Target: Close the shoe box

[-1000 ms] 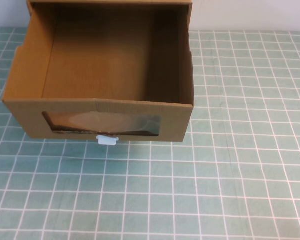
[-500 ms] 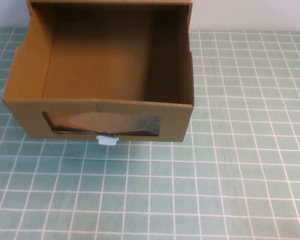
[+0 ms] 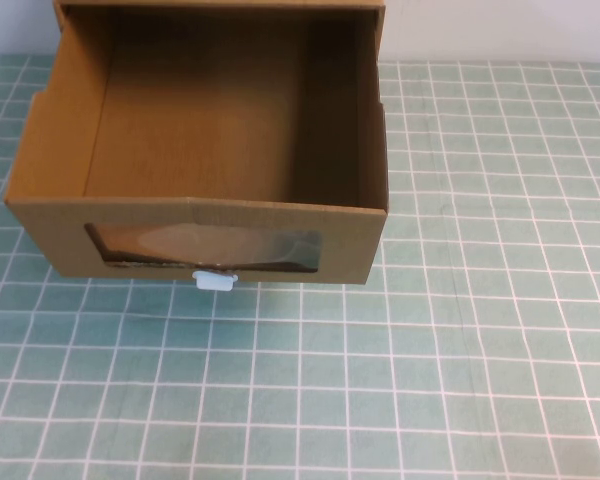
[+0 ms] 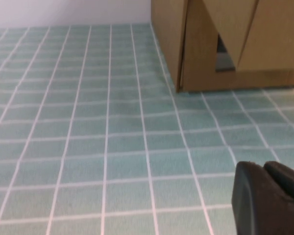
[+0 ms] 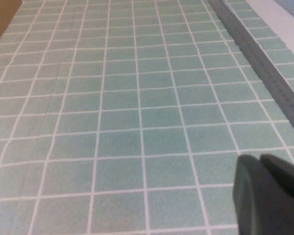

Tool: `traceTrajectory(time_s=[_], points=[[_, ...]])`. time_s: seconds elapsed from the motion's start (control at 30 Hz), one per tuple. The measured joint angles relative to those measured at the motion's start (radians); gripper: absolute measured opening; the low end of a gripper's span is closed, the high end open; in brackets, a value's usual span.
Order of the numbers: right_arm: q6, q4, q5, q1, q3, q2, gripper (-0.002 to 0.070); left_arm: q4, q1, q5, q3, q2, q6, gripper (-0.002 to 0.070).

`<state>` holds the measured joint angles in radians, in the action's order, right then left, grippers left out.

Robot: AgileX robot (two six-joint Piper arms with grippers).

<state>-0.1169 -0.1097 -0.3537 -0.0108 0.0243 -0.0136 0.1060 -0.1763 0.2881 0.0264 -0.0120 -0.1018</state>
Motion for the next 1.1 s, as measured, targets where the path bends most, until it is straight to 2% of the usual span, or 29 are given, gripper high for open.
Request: traceTrajectory(time_s=[0.13, 0.33, 0.5, 0.7, 0.83, 1.1], points=[[0.0, 0.0, 0.044, 0.0, 0.002, 0.0, -0.0014, 0.0, 0.0, -0.038, 0.0, 0.0, 0.0, -0.0005], [0.0, 0.0, 0.235, 0.0, 0.002, 0.0, -0.0014, 0.0, 0.0, -0.126, 0.0, 0.0, 0.0, -0.0005], [0.0, 0.0, 0.446, 0.0, 0.002, 0.0, -0.0014, 0.001, 0.0, -0.311, 0.0, 0.0, 0.0, -0.0005], [0.0, -0.002, 0.787, 0.0, 0.002, 0.0, -0.0014, 0.002, 0.0, -0.567, 0.0, 0.0, -0.001, -0.0005], [0.0, -0.002, 0.914, 0.0, 0.002, 0.0, -0.0014, 0.002, 0.0, -0.609, 0.0, 0.0, -0.004, -0.0005], [0.0, -0.004, 1.009, 0.0, 0.002, 0.0, -0.0014, 0.002, 0.0, -0.652, 0.0, 0.0, -0.002, -0.0005]])
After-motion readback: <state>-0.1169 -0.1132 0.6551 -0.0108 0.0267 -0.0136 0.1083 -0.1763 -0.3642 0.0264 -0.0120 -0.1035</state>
